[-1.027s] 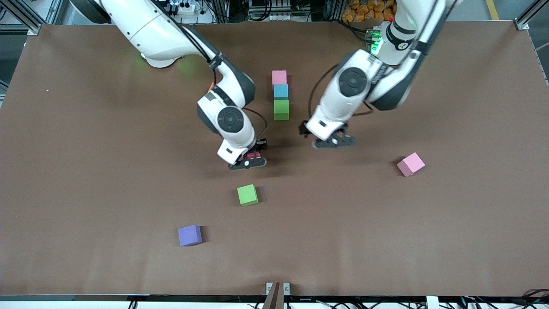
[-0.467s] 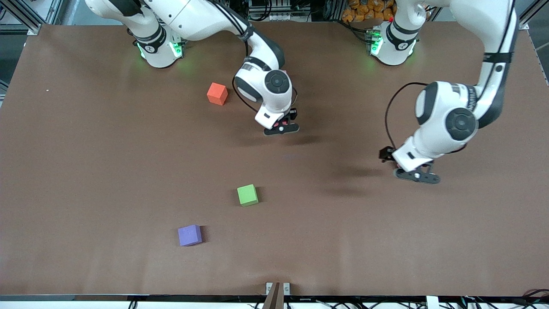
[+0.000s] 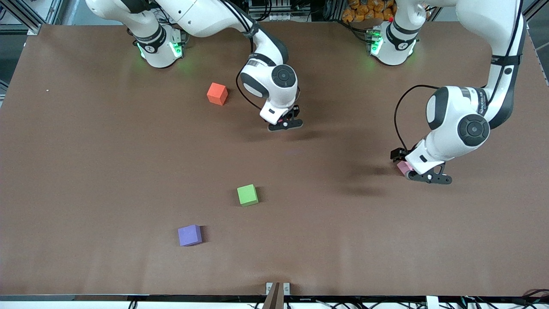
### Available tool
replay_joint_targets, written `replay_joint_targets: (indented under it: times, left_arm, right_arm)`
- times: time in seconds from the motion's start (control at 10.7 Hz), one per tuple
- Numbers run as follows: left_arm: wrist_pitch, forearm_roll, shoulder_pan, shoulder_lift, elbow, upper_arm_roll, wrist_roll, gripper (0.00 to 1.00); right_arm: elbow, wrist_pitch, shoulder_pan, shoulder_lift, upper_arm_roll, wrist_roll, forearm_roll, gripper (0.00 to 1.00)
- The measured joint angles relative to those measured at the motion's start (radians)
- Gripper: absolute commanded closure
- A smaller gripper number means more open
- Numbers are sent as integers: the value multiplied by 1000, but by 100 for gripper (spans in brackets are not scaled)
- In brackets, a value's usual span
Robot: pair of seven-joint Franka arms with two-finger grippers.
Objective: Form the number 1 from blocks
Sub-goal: 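Place the red cube below green while the left gripper grasps the pink cube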
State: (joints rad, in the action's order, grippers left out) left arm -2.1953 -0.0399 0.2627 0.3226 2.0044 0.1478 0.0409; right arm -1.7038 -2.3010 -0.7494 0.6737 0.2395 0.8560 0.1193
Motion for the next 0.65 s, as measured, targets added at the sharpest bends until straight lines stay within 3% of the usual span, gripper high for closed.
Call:
replay_joint_targets:
  times: [0.28, 0.47, 0.56, 0.65]
  left_arm:
    - [-1, 0, -7, 42, 2, 67, -1, 0]
    - [-1, -5, -4, 62, 2, 68, -39, 0]
    - [-2, -7, 0, 70, 1, 67, -75, 0]
    - [-2, -13, 2, 78, 1, 66, -133, 0]
  right_arm:
    - [0, -23, -1, 7, -1, 0, 1, 100]
    - [0, -30, -3, 13, -1, 4, 1, 100]
    - [0, -31, -6, 14, -1, 10, 1, 95]
    - [0, -31, -10, 15, -1, 17, 1, 49]
